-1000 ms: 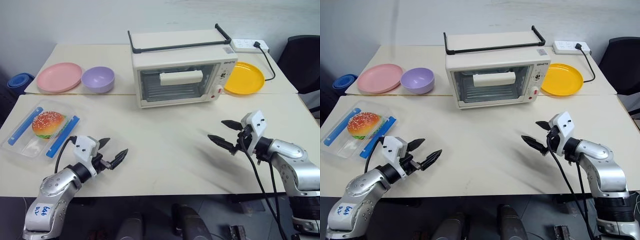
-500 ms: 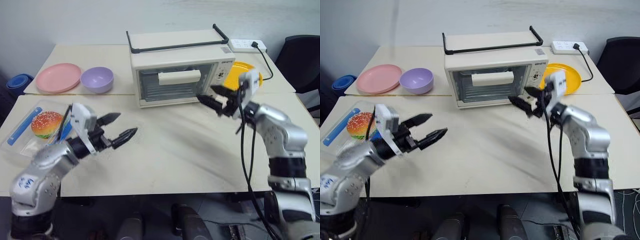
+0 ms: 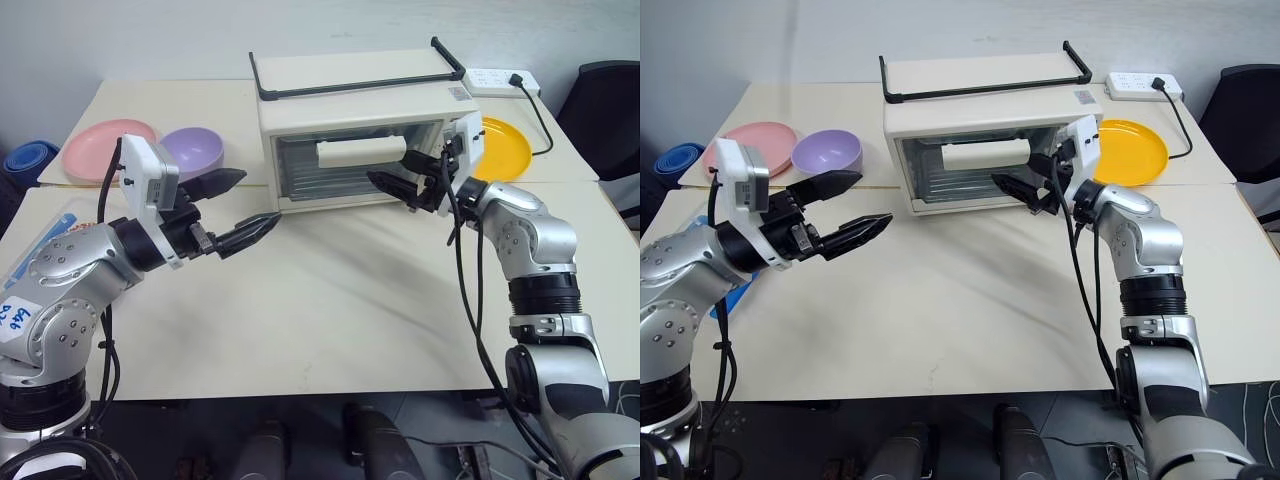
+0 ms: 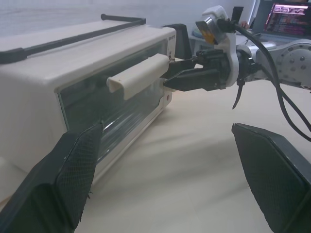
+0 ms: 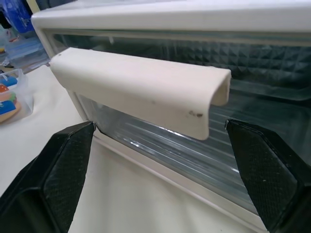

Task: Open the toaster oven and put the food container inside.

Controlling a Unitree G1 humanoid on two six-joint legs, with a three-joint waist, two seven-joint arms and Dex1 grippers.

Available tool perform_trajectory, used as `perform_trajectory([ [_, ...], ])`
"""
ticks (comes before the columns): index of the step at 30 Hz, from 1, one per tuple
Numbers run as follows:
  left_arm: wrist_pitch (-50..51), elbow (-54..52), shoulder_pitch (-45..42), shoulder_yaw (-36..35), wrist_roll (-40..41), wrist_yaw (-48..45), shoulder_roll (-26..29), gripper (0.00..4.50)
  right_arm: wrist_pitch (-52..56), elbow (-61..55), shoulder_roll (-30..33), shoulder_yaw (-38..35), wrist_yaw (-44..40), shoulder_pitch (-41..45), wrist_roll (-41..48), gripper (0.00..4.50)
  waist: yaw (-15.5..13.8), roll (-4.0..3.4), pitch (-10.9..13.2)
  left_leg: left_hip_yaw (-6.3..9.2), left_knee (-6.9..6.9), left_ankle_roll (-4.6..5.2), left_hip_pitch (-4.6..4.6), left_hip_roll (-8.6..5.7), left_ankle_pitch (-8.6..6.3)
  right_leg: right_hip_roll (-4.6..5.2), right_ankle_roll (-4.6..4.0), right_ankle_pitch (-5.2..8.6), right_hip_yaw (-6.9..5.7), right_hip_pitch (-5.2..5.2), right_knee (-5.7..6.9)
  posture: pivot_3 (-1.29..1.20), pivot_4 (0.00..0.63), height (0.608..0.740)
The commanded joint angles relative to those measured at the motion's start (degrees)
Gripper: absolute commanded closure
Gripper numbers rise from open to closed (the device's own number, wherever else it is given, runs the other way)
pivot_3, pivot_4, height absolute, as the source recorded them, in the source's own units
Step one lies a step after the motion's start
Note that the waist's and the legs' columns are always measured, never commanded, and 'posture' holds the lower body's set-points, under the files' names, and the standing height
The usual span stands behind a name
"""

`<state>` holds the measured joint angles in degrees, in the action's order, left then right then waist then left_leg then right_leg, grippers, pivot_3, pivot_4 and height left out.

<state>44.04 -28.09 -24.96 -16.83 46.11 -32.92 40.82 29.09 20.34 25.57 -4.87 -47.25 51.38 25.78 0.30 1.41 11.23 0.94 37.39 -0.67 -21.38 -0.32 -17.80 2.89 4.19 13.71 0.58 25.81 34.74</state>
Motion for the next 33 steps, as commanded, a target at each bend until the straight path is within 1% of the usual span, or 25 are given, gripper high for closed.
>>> perform_trajectory([
  [1,-1.3,0.6,-1.0,0.2,-0.6,0.2,0.0,0.0,-0.1,-5.4,0.1,-0.1,-2.7,0.0,1.8,0.04,0.0,0.0,0.0,0.0,0.01,0.0,0.01,0.02,0.0,-0.02,0.0,0.0,0.0,0.0,0.02,0.0,0.15,0.74],
  [6,-4.0,3.3,-2.3,1.0,-3.3,0.7,-0.7,0.0,3.0,-11.2,0.4,-0.1,-6.0,-2.0,4.3,0.04,0.2,0.0,0.0,-0.02,0.02,0.0,0.1,0.08,0.0,-0.14,-0.01,0.0,0.06,-0.03,0.11,0.0,0.15,0.74],
  [10,-8.1,9.0,-8.0,2.3,-9.2,4.4,-2.5,0.0,4.8,-17.1,1.3,1.2,-8.1,-6.2,5.3,0.04,0.8,0.0,0.0,-0.04,0.01,-0.02,0.12,0.13,-0.01,-0.23,-0.02,0.0,0.07,-0.01,0.17,0.0,0.15,0.74],
  [13,-9.7,12.6,-11.7,3.9,-11.9,4.2,-2.9,0.0,5.5,-20.2,1.3,1.5,-8.8,-9.3,5.7,0.04,1.4,-0.01,0.0,-0.06,-0.02,-0.04,0.12,0.14,-0.01,-0.24,-0.02,0.0,0.1,0.0,0.17,0.0,0.15,0.74],
  [15,-12.3,16.0,-13.7,7.6,-16.6,2.5,-1.7,0.39,5.4,-21.6,1.1,1.6,-8.6,-11.4,5.6,0.0,1.5,-0.01,0.0,-0.14,-0.04,-0.05,0.15,0.13,-0.02,-0.24,-0.02,0.0,0.18,0.04,0.18,0.0,0.15,0.74],
  [17,-15.1,18.3,-14.4,10.2,-19.6,-0.5,-0.7,0.92,5.6,-22.3,1.0,1.4,-8.3,-12.5,5.7,0.0,1.6,-0.01,0.0,-0.2,-0.04,-0.06,0.17,0.13,-0.03,-0.27,-0.02,0.0,0.24,0.07,0.22,0.0,0.15,0.74],
  [21,-18.6,22.3,-15.7,12.9,-22.3,-5.4,-0.5,2.14,5.9,-23.6,1.8,1.2,-8.5,-14.7,6.0,0.0,1.5,-0.01,0.0,-0.28,-0.03,-0.1,0.12,0.14,0.0,-0.3,-0.03,0.0,0.34,0.22,0.34,0.0,0.15,0.74],
  [22,-19.4,23.2,-16.0,13.6,-22.8,-6.6,-0.6,2.5,6.0,-23.9,1.9,1.0,-8.4,-15.2,6.1,0.0,1.4,-0.01,0.0,-0.28,-0.03,-0.1,0.12,0.14,0.0,-0.29,-0.03,0.0,0.35,0.22,0.35,0.0,0.15,0.74],
  [28,-22.1,28.6,-18.4,16.6,-25.5,-10.2,-3.2,4.37,7.0,-26.4,2.6,0.2,-7.4,-17.4,6.9,0.0,1.2,0.0,0.0,-0.33,0.0,-0.09,0.08,0.12,-0.01,-0.27,-0.02,0.0,0.39,0.24,0.35,0.0,0.15,0.74],
  [29,-22.3,29.3,-18.7,17.1,-26.0,-10.7,-3.5,4.46,7.2,-26.9,2.6,0.0,-7.0,-17.8,7.1,0.0,1.2,0.0,0.0,-0.32,0.0,-0.08,0.08,0.11,-0.01,-0.27,-0.02,0.0,0.39,0.24,0.35,0.0,0.15,0.74],
  [33,-22.9,30.6,-18.7,18.6,-27.4,-12.7,-4.5,4.46,8.0,-29.2,3.3,-1.0,-5.1,-19.7,7.5,0.0,1.3,0.0,0.0,-0.33,0.01,-0.07,0.04,0.11,-0.02,-0.27,-0.02,0.0,0.41,0.29,0.36,0.0,0.15,0.74],
])
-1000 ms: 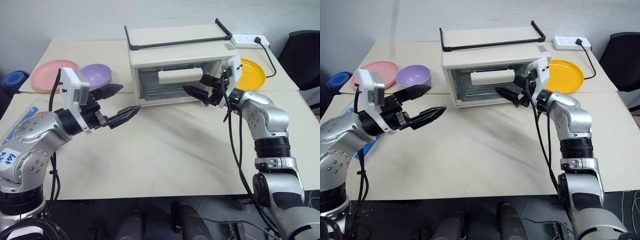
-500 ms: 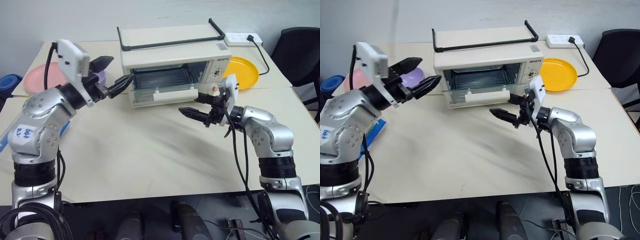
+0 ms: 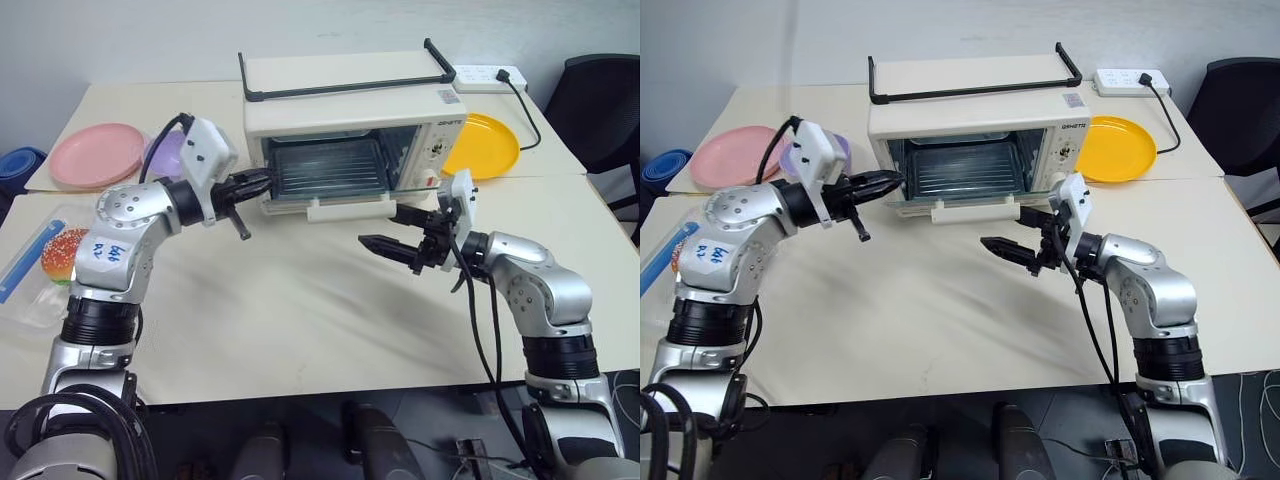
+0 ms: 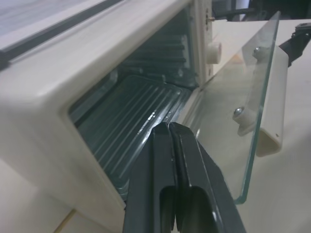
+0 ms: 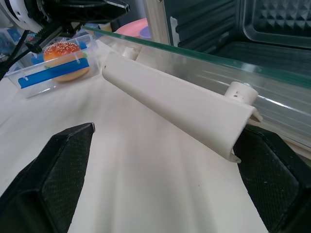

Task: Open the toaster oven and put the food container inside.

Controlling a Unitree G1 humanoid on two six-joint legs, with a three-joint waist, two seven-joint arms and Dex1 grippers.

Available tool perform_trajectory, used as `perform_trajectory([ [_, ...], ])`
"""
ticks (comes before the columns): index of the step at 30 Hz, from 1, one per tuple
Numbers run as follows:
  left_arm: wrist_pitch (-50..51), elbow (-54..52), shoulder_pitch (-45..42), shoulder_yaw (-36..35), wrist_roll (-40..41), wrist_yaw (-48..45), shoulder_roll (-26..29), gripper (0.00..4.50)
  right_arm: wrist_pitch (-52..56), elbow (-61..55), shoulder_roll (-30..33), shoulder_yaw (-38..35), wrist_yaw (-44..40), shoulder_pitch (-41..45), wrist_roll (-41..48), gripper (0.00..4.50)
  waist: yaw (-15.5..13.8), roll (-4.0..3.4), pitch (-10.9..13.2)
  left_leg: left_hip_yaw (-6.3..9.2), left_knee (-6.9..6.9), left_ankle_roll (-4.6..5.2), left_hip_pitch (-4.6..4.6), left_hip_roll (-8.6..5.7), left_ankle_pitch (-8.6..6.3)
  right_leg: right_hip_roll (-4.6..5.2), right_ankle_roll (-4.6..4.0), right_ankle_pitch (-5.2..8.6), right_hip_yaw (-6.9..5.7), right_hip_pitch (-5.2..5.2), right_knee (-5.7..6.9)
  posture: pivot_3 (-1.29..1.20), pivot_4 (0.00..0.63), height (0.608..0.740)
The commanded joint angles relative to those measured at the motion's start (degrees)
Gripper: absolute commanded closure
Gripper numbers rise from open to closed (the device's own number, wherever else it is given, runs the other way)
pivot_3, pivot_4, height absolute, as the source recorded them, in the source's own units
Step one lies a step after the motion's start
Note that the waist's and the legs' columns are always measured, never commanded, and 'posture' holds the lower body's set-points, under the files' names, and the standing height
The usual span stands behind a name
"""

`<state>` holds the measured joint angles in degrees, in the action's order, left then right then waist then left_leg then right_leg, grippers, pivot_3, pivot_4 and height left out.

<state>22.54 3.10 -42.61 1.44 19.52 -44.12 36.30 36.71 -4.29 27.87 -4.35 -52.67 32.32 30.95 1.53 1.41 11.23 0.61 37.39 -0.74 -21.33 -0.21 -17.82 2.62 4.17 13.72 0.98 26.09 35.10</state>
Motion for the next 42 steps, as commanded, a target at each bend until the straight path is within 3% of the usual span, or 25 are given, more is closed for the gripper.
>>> perform_trajectory([
  [1,-1.3,-0.8,-0.5,0.6,-0.8,-2.4,0.0,4.46,0.8,-5.5,1.4,-2.2,0.6,-1.4,2.7,0.0,0.0,0.0,0.0,0.0,0.03,0.0,-0.03,0.0,0.0,0.0,0.0,0.0,0.01,0.03,0.02,0.0,0.15,0.74],
  [5,-1.3,-2.6,2.4,1.7,-1.4,-5.0,0.2,4.46,2.9,-9.1,3.5,-4.7,2.2,-4.9,4.7,0.0,-0.1,0.0,0.0,-0.01,0.12,0.01,-0.06,-0.01,0.0,0.01,0.0,0.0,0.03,0.06,0.11,0.0,0.15,0.74],
  [10,2.5,-10.3,11.3,0.3,-0.3,-5.0,1.9,4.46,9.1,-21.0,12.8,-12.8,-1.1,-18.5,11.3,0.0,-0.2,-0.05,0.0,0.03,0.54,0.13,0.24,-0.03,-0.07,-0.02,0.04,0.02,0.5,-0.32,0.31,0.0,0.15,0.74],
  [13,3.5,-13.1,16.2,0.1,-1.2,-3.2,1.6,4.46,11.1,-24.0,15.3,-15.1,-1.2,-20.7,16.0,0.0,0.1,0.04,0.0,0.02,0.66,0.14,0.34,-0.03,-0.09,-0.08,0.13,-0.03,0.75,-0.5,0.15,0.0,0.15,0.74],
  [23,4.8,-13.1,20.9,1.3,-6.7,4.6,-2.2,4.46,11.8,-23.0,16.4,-11.2,-0.9,-13.8,19.8,0.0,0.1,0.11,0.0,-0.23,0.66,0.28,0.73,-0.06,-0.04,-0.41,0.19,-0.09,0.97,-0.79,0.12,0.0,0.15,0.74],
  [28,14.1,-22.6,27.9,-7.0,-3.0,11.7,-3.6,4.46,10.9,-20.9,15.3,-7.1,-2.4,-7.4,19.8,0.0,0.2,0.12,0.0,-0.28,0.64,0.25,0.71,0.02,-0.17,-0.13,0.21,-0.1,1.04,-0.65,0.18,0.0,0.15,0.74],
  [32,25.9,-36.8,33.9,-23.4,9.3,20.0,-10.1,3.62,10.1,-17.4,13.5,-4.8,-3.5,-2.4,19.9,0.0,0.0,0.14,0.1,-0.28,0.65,0.24,0.7,0.04,-0.18,-0.08,0.2,-0.1,1.02,-0.64,0.17,0.0,0.15,0.74],
  [36,35.0,-47.6,38.0,-41.8,23.3,33.6,-18.8,2.36,8.3,-13.1,12.7,-1.1,-7.0,0.9,17.7,0.0,-0.1,0.22,0.0,-0.26,0.68,0.23,0.71,0.01,-0.18,-0.03,0.2,-0.1,0.99,-0.68,0.18,0.0,0.15,0.74],
  [39,35.9,-48.2,39.1,-55.1,34.8,47.0,-22.6,1.43,8.4,-10.3,11.7,0.0,-8.7,3.6,18.1,0.0,-0.1,0.24,0.0,-0.25,0.69,0.23,0.72,-0.01,-0.18,-0.05,0.2,-0.1,0.98,-0.68,0.2,0.0,0.15,0.74],
  [42,33.6,-45.8,39.2,-63.2,45.5,61.5,-22.6,0.55,8.9,-8.4,11.3,0.9,-10.6,5.5,18.5,0.0,-0.1,0.31,0.0,-0.21,0.72,0.21,0.74,-0.01,-0.17,-0.08,0.19,-0.11,0.97,-0.68,0.25,0.0,0.15,0.74],
])
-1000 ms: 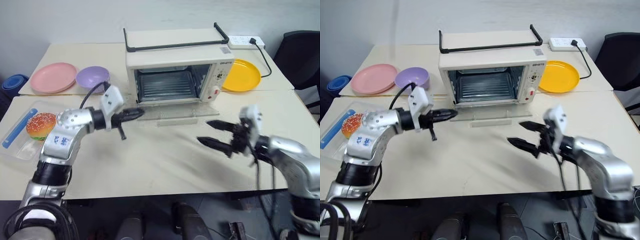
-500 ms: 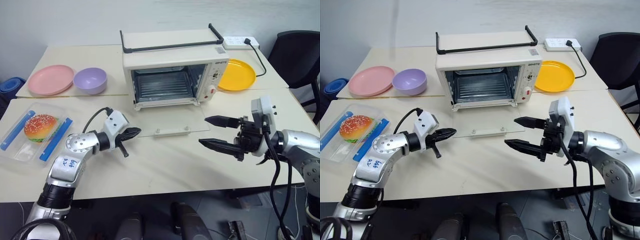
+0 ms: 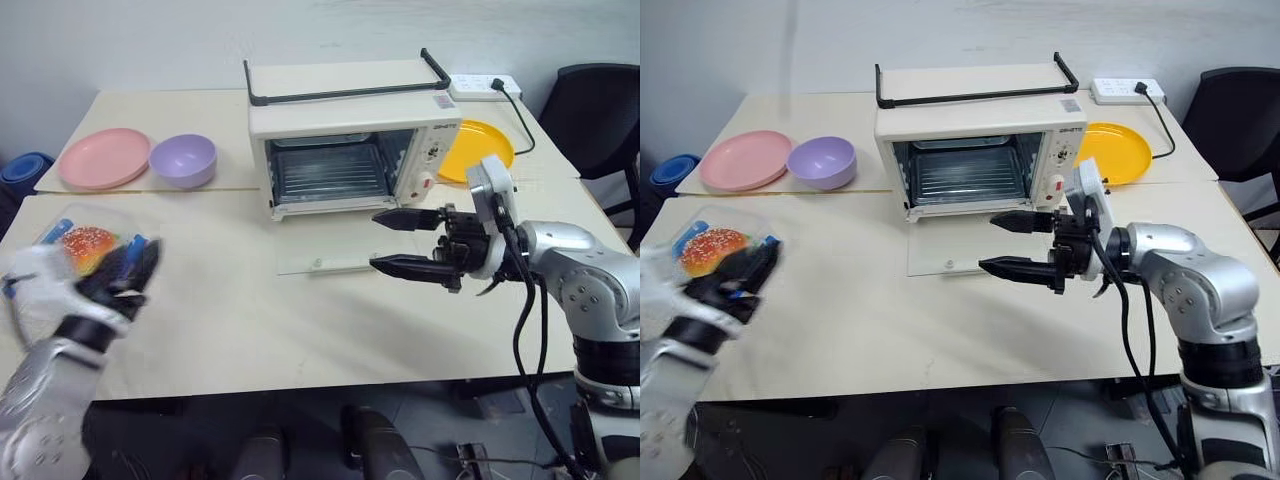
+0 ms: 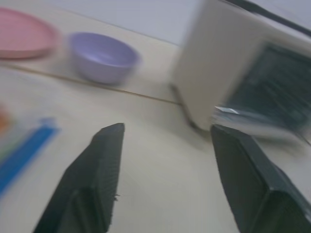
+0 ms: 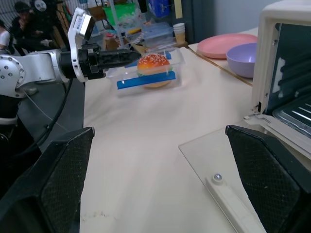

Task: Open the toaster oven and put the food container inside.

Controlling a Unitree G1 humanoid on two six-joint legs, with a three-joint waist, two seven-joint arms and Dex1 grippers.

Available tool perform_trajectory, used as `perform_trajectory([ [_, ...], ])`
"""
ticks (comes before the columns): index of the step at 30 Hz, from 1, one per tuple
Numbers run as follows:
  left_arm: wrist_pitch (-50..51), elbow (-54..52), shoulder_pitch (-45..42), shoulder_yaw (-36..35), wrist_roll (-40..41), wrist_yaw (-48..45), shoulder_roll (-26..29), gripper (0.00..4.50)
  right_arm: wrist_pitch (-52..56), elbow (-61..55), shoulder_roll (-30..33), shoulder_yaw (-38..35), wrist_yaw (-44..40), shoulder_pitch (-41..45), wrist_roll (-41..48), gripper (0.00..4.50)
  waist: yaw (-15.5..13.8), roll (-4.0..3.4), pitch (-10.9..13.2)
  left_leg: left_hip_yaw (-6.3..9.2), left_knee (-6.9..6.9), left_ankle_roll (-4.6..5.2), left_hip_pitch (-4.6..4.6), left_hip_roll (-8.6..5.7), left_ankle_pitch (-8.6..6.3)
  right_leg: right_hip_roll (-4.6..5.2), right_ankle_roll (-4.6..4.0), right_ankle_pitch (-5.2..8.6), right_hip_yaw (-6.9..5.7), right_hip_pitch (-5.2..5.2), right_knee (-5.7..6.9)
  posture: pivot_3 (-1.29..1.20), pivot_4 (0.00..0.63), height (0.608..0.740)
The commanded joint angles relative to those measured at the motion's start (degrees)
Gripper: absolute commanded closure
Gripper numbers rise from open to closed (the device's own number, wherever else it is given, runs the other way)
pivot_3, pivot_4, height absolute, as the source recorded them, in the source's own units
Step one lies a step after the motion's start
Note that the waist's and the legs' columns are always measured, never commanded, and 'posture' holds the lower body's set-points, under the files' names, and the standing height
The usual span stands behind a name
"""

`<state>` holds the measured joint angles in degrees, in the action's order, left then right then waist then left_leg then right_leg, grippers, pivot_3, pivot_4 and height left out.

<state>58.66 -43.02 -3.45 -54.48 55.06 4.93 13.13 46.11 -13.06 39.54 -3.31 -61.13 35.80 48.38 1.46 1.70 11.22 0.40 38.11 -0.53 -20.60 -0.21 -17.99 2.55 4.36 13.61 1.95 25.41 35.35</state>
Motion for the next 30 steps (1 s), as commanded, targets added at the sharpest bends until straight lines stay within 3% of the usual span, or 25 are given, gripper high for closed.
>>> perform_trajectory([
  [1,-3.6,1.7,0.2,-9.3,13.0,17.7,1.2,0.22,-0.3,0.9,-0.5,0.2,-2.8,2.6,1.1,0.0,0.0,0.03,0.0,0.0,0.0,-0.01,0.02,0.01,0.0,0.0,-0.01,0.0,0.0,0.0,0.0,0.0,0.15,0.74],
  [2,-4.6,2.8,0.6,-10.6,15.6,22.4,1.8,0.03,0.3,1.4,-0.7,0.4,-3.2,3.1,1.6,0.0,0.0,0.06,0.0,0.0,0.0,-0.02,0.03,0.0,-0.01,0.0,-0.01,0.0,0.01,-0.01,0.01,0.0,0.15,0.74],
  [7,-8.4,9.1,5.8,-12.0,26.7,36.5,7.0,0.03,-1.6,2.2,-1.4,0.7,-5.4,4.3,0.3,0.0,-0.1,0.12,-0.1,-0.01,-0.01,-0.07,0.04,-0.01,-0.03,0.03,-0.04,0.02,0.01,-0.02,-0.02,0.0,0.15,0.74],
  [11,-11.4,14.0,8.5,-10.0,30.4,45.8,10.3,0.03,-2.3,2.3,-1.8,0.8,-5.3,4.5,-0.8,0.0,-0.1,0.16,-0.1,-0.01,-0.02,-0.09,0.07,0.0,-0.05,0.05,-0.11,0.05,-0.02,-0.02,-0.02,0.0,0.15,0.74],
  [23,-14.4,29.7,0.7,4.1,31.1,55.9,18.7,0.03,-1.1,-4.8,-1.4,-1.6,-1.2,0.0,0.5,0.0,-1.0,0.2,-0.1,-0.07,-0.07,-0.19,0.09,0.03,-0.1,0.05,-0.21,0.09,-0.09,-0.01,-0.05,0.0,0.15,0.74],
  [26,-15.2,32.3,0.1,4.4,31.6,59.1,18.7,0.62,-0.5,-6.6,-0.7,-2.6,-0.1,-1.4,1.5,0.0,-1.0,0.2,-0.1,-0.11,-0.12,-0.22,0.09,0.07,-0.14,0.05,-0.21,0.09,-0.07,0.01,-0.11,0.0,0.15,0.74],
  [30,-15.2,35.3,-0.8,4.9,30.9,58.9,20.3,1.91,0.0,-8.3,0.4,-3.7,1.2,-2.6,2.4,0.0,-1.3,0.22,-0.1,-0.07,-0.16,-0.26,0.09,0.11,-0.16,0.03,-0.25,0.11,-0.14,0.02,-0.15,0.0,0.15,0.74],
])
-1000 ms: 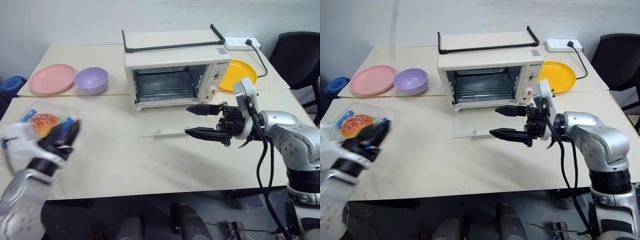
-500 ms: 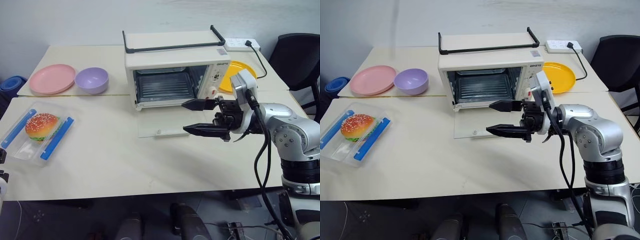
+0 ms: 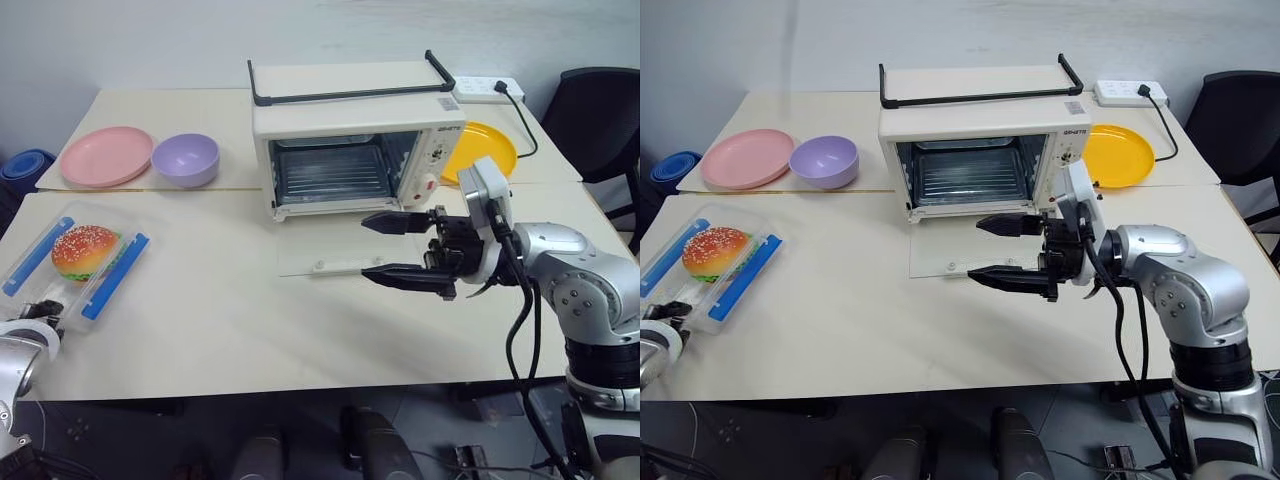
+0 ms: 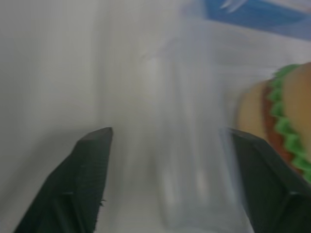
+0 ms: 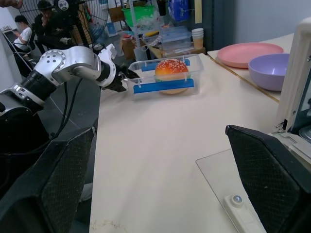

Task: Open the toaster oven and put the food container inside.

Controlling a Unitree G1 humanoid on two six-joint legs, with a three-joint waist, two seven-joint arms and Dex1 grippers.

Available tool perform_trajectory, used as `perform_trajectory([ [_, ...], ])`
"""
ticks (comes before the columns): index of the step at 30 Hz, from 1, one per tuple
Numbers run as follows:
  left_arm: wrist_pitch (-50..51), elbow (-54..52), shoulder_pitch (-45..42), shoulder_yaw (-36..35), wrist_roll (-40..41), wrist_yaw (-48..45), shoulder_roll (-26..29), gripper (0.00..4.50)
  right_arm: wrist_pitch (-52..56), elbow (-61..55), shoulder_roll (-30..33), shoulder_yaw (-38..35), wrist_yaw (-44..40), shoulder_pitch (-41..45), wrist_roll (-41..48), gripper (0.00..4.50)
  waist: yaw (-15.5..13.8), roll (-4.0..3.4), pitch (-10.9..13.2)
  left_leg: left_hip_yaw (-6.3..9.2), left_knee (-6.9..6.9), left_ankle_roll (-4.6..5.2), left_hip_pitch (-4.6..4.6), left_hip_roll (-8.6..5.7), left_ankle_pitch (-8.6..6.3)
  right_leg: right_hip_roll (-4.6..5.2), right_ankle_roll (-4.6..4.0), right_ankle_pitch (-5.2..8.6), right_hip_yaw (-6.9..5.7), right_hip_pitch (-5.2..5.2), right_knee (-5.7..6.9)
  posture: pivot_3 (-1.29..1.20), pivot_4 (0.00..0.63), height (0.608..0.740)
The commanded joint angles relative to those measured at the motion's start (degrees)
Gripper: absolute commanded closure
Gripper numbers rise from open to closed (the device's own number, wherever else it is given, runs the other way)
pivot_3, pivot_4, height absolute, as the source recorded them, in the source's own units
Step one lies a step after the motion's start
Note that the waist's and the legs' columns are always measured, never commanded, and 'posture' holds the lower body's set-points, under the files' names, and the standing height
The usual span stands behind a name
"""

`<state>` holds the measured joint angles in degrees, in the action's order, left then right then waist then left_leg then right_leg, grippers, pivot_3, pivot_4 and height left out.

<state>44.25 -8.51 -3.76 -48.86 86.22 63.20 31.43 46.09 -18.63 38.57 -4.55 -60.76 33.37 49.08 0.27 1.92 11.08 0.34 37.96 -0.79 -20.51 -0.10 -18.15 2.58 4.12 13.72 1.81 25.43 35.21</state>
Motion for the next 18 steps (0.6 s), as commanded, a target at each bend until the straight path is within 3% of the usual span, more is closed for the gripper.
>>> perform_trajectory([
  [1,-0.9,1.3,-0.8,-0.5,-0.2,0.7,2.3,2.15,0.1,-3.1,1.7,-2.7,1.1,-0.4,1.8,0.0,-0.1,0.0,0.0,0.0,0.0,0.0,0.0,0.0,0.0,0.0,-0.01,0.0,0.0,0.0,0.0,0.0,0.15,0.74],
  [8,0.8,3.6,-2.5,1.1,1.2,-0.5,4.6,4.11,2.0,-3.6,3.8,-4.6,2.6,-0.9,4.4,0.0,-0.1,-0.01,0.0,-0.04,-0.01,-0.02,0.08,0.02,0.02,-0.01,-0.09,-0.04,0.01,-0.03,0.02,0.0,0.15,0.74],
  [10,5.9,3.7,-2.1,3.8,2.2,-6.6,8.8,4.16,4.6,-3.5,4.9,-6.2,2.7,-1.3,7.7,0.0,-0.2,0.0,0.0,-0.01,-0.01,-0.04,0.08,0.02,0.04,-0.01,-0.11,-0.03,0.0,-0.03,0.03,0.0,0.15,0.74],
  [18,18.8,-5.8,0.1,12.7,8.8,-29.7,20.3,4.17,-0.3,-2.9,5.7,-6.6,5.0,-5.5,2.0,0.0,-0.1,0.02,0.0,0.02,-0.06,0.02,-0.14,0.02,-0.02,0.07,-0.24,0.03,-0.04,0.0,-0.38,0.0,0.15,0.74],
])
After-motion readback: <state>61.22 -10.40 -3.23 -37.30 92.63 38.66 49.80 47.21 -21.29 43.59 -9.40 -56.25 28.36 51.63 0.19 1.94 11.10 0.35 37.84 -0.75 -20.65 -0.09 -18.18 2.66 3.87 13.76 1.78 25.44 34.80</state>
